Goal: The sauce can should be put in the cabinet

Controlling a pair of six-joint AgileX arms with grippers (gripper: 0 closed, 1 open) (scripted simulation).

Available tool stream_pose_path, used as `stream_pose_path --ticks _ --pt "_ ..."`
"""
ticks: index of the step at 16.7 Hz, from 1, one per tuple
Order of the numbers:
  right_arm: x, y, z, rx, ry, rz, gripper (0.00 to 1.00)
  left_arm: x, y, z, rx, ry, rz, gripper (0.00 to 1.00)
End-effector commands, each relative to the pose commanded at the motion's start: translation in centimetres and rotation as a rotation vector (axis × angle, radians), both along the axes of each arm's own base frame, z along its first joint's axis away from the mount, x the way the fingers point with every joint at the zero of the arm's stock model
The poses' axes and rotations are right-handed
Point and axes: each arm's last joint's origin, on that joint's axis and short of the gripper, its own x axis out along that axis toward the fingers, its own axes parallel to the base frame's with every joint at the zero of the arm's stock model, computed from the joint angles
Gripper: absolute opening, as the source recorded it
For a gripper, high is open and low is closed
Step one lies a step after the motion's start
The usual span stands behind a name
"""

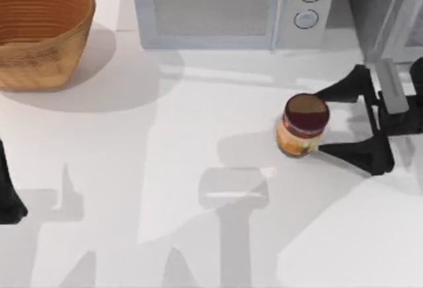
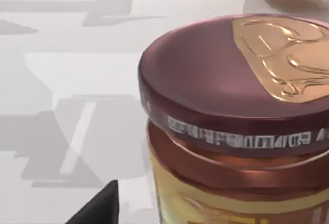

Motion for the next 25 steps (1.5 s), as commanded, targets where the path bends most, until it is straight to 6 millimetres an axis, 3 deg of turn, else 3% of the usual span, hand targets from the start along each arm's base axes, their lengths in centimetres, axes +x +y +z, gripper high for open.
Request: stream_pose_path --ticks 2,9,14,20,25 --pt "0.3 -0.1 -0.9 0.016 -0.004 -0.001 1.00 0.0 0.0 0.0 0.000 0.000 0.000 1.00" --pt "0.3 0.1 -0.7 0.015 -0.007 0.003 1.00 0.0 0.0 0.0 0.000 0.000 0.000 1.00" --pt "0.8 0.5 -1.7 0.016 -0.003 -0.002 1.00 0.0 0.0 0.0 0.000 0.000 0.000 1.00" --pt "1.1 2.2 -3.1 0.015 -0.002 0.000 1.00 0.0 0.0 0.0 0.000 0.000 0.000 1.00" --pt "0.6 4.5 -2.5 0.014 -0.005 0.001 1.00 0.0 0.0 0.0 0.000 0.000 0.000 1.00"
